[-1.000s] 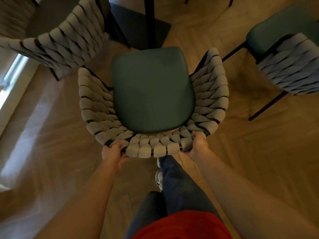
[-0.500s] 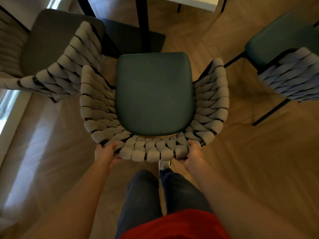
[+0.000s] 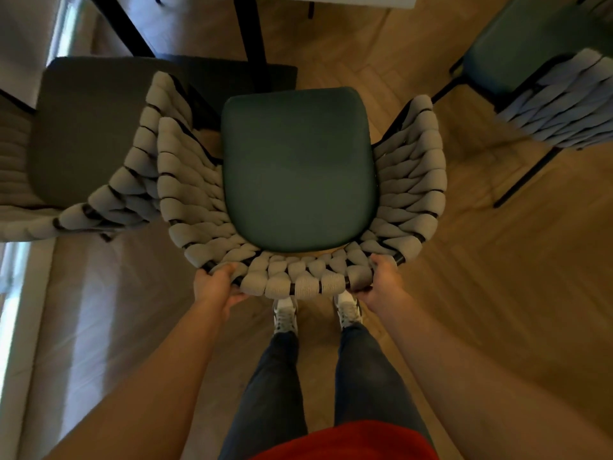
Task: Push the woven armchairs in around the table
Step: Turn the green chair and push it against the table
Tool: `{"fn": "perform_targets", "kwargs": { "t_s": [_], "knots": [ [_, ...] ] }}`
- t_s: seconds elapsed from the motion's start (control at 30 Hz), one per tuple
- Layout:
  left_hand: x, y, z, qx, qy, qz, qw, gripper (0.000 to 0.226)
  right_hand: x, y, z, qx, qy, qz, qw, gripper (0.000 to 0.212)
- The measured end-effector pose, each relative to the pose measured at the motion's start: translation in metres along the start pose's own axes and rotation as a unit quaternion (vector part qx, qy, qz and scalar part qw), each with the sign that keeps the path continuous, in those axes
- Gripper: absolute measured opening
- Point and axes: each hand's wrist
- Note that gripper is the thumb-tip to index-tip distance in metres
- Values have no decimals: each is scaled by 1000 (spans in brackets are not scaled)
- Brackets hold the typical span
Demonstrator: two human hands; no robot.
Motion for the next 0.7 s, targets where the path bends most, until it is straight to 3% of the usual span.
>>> {"fn": "perform_targets", "kwargs": {
  "t_s": [0.43, 0.7],
  "knots": [
    [-16, 12, -18, -42, 2, 11, 999, 48, 17, -22, -13, -35, 19, -37, 999, 6],
    [-24, 13, -34, -65, -20, 4, 998, 51, 17, -31, -17, -38, 24, -31, 998, 29]
  ]
}}
Point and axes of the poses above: each hand's wrist, its own x-axis away from the middle knuckle, its own y-axis out of the back of the hand, z = x × y, and after that the axes turned 2 degrees about x, right-handed
